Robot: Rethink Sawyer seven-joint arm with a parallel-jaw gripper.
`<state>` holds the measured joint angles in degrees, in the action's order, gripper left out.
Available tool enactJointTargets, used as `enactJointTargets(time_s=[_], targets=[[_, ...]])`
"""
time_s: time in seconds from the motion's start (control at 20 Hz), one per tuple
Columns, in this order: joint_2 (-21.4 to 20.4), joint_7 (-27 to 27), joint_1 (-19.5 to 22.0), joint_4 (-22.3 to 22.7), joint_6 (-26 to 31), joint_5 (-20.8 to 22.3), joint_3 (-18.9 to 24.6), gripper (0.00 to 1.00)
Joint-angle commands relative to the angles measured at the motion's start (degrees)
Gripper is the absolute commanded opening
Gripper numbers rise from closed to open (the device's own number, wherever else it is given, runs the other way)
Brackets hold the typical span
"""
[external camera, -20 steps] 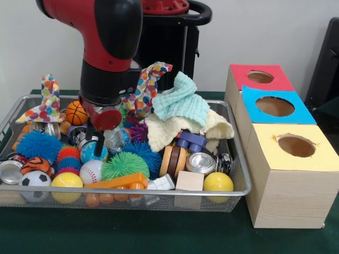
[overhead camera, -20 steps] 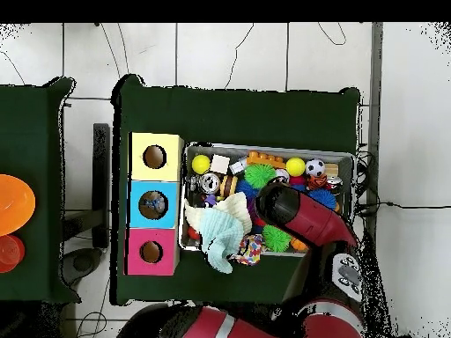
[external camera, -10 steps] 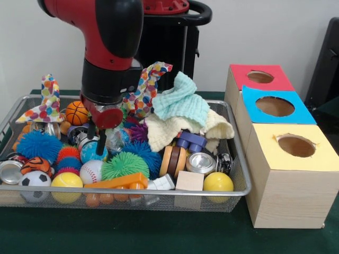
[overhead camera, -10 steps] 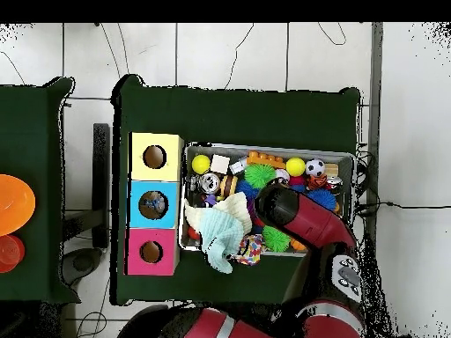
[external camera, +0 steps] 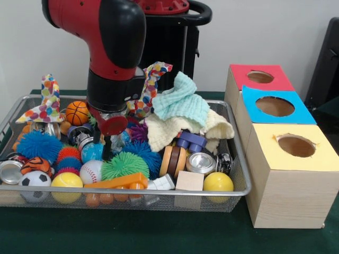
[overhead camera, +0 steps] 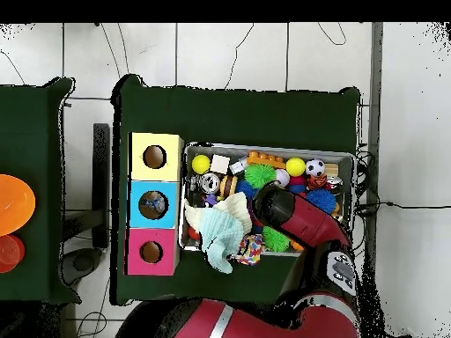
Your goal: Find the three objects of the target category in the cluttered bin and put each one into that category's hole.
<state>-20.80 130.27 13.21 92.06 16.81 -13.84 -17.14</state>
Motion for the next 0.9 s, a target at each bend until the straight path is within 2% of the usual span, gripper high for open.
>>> enactJointTargets(time_s=[0.05,0.45,0.9], targets=[[1.94,10.06,-1.14,0.12,2.27,-3.37,5.12,1.0],[-3.49,9.3,-1.83,4.07,8.08,-3.62,5.21,1.0],[-5.02,10.68,-4.7,4.63,9.97,-4.72,4.85,1.0]])
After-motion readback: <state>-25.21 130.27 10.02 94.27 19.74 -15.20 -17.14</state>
